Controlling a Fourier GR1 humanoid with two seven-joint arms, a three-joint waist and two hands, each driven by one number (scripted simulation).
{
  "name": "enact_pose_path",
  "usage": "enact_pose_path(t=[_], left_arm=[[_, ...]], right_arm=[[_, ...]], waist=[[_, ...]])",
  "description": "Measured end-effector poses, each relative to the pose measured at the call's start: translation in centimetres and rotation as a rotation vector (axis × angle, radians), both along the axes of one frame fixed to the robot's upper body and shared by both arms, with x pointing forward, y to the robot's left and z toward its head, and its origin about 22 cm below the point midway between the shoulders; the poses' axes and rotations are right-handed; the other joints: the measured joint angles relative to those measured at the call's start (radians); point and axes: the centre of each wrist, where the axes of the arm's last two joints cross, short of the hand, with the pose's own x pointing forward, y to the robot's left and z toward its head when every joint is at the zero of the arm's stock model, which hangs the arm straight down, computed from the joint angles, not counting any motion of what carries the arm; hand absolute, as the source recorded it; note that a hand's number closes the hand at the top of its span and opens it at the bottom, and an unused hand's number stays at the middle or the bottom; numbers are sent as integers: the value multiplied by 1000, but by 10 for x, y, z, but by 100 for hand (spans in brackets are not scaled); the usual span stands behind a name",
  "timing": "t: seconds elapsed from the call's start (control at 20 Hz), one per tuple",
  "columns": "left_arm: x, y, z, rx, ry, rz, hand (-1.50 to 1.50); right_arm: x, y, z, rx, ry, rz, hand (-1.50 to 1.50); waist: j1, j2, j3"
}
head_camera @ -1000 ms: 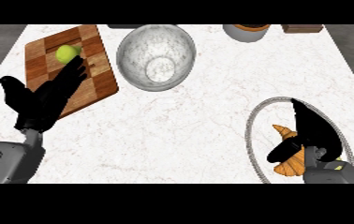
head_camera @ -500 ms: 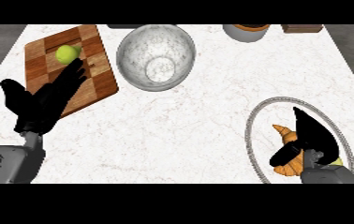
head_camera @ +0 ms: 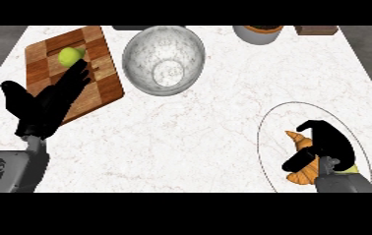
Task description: Pick the croissant from the placemat and place it in the bowl
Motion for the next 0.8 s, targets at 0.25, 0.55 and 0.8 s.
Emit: enact_pose_path(t=[0.25,0.55,0.8], left_arm=[[-5,2,-3,-9,6,1,0],[-2,-4,-4,-11,4,-4,0],[-2,2,-3,-3,7,0,0]], right_arm=[[-1,-4,-3,-21,-41,8,150],[3,-5,-2,-31,-72,40,150],[6,8,9,-47,-93,73,150]], waist=[[1,-3,-4],[0,-2,-2],[0,1,2]])
